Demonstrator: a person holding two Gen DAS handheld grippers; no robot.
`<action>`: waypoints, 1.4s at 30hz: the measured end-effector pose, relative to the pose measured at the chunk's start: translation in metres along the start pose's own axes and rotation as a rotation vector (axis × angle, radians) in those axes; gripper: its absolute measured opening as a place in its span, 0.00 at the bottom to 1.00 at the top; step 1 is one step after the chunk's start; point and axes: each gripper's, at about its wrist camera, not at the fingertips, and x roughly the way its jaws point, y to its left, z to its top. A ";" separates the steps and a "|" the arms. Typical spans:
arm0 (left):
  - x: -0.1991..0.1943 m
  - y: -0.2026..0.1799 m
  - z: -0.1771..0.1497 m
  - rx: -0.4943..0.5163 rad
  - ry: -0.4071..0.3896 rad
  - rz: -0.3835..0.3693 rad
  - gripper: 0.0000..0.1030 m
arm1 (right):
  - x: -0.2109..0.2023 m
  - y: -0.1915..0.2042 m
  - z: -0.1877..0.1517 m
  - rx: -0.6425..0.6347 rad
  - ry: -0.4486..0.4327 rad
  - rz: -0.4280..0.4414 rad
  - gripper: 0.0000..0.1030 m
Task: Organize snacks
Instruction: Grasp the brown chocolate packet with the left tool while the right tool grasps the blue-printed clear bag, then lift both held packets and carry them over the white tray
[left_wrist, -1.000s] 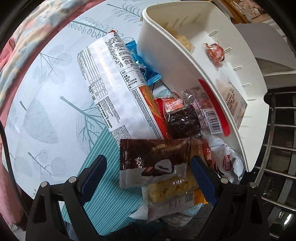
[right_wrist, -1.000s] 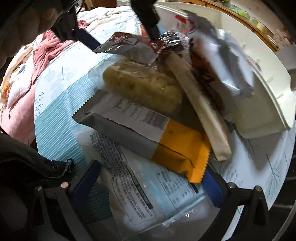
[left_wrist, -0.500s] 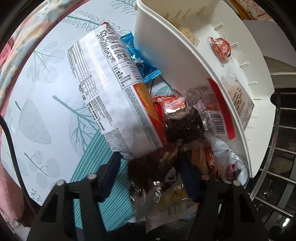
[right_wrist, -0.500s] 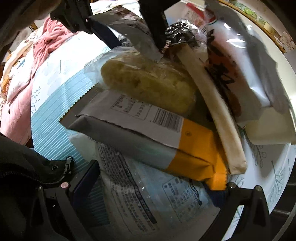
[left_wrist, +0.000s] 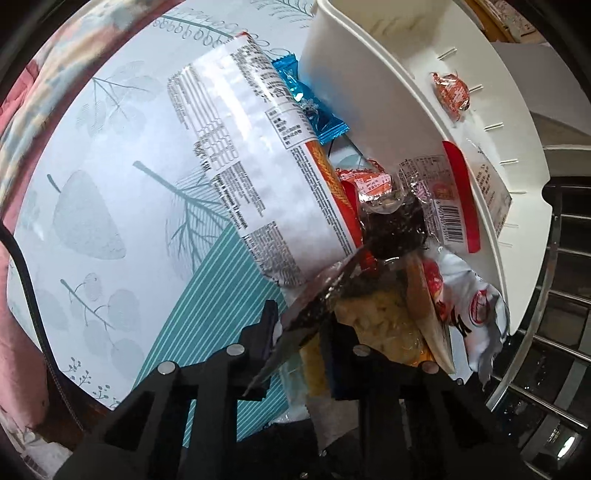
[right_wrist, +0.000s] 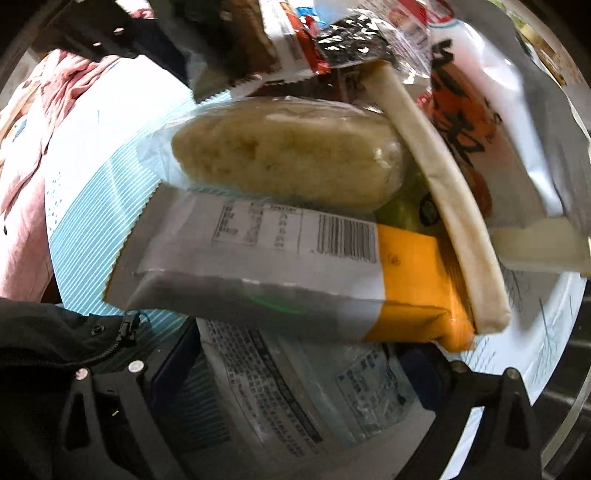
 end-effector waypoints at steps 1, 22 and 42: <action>-0.002 0.001 -0.001 -0.001 -0.003 -0.004 0.18 | 0.000 -0.001 0.000 0.005 0.014 0.001 0.94; -0.086 0.024 -0.045 0.136 -0.033 -0.039 0.17 | -0.022 -0.028 -0.014 0.423 0.215 0.338 0.91; -0.196 -0.053 -0.016 0.553 -0.087 -0.047 0.17 | -0.178 -0.091 -0.015 0.728 -0.205 0.279 0.91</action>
